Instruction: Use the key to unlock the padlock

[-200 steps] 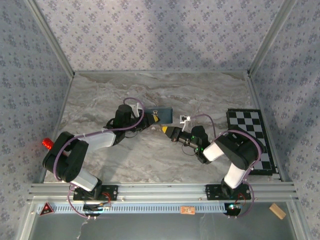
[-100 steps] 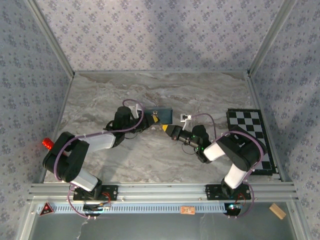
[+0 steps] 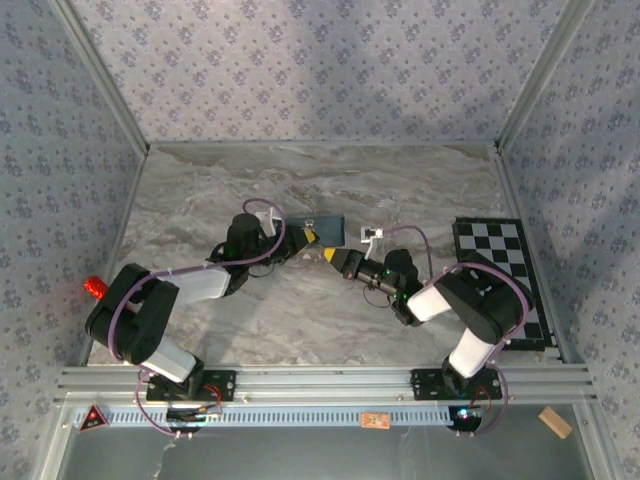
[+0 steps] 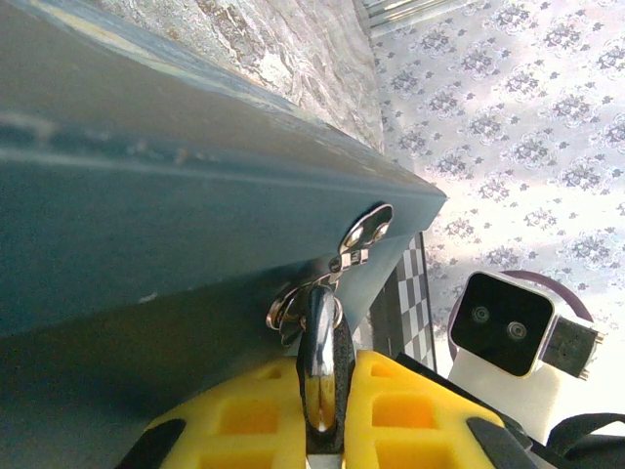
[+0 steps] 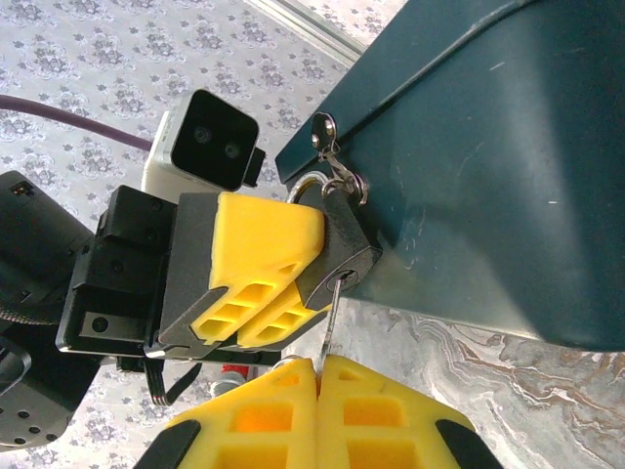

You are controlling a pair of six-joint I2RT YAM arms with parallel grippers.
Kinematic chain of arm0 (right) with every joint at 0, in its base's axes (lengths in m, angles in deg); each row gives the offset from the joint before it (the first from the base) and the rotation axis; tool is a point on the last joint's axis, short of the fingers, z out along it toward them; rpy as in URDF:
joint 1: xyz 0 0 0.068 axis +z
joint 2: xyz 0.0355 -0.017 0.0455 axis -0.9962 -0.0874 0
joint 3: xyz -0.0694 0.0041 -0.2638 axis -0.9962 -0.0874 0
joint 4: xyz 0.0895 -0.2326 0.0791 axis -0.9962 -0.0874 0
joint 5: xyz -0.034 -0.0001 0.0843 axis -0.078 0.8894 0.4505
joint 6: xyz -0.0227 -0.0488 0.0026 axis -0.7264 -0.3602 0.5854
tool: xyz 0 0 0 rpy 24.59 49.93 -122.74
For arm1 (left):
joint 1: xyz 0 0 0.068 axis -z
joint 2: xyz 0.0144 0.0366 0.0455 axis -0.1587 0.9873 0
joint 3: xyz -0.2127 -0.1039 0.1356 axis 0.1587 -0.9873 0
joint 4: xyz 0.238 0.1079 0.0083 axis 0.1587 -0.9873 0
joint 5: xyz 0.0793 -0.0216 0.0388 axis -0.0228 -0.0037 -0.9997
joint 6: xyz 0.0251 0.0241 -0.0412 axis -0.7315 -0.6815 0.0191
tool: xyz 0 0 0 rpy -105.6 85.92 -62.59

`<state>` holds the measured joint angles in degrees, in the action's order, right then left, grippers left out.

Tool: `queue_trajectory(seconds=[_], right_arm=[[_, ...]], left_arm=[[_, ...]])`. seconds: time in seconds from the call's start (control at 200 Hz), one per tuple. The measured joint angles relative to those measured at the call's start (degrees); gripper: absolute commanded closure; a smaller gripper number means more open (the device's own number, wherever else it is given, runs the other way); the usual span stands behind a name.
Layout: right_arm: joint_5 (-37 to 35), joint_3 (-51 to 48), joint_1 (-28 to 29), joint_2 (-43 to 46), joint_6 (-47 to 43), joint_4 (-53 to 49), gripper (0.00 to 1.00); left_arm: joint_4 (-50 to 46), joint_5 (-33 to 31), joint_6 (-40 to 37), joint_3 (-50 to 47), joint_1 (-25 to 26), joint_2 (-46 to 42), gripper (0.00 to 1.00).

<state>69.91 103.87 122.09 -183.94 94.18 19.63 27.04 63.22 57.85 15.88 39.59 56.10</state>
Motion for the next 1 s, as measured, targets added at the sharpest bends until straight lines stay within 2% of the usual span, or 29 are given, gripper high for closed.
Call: queue_trajectory(seconds=[0.999], right_arm=[[1.2,1.3,0.0,0.1,1.9,-0.1,1.00]], left_arm=[[12.0,0.0,5.6,-5.2,-0.4,0.2,1.00]])
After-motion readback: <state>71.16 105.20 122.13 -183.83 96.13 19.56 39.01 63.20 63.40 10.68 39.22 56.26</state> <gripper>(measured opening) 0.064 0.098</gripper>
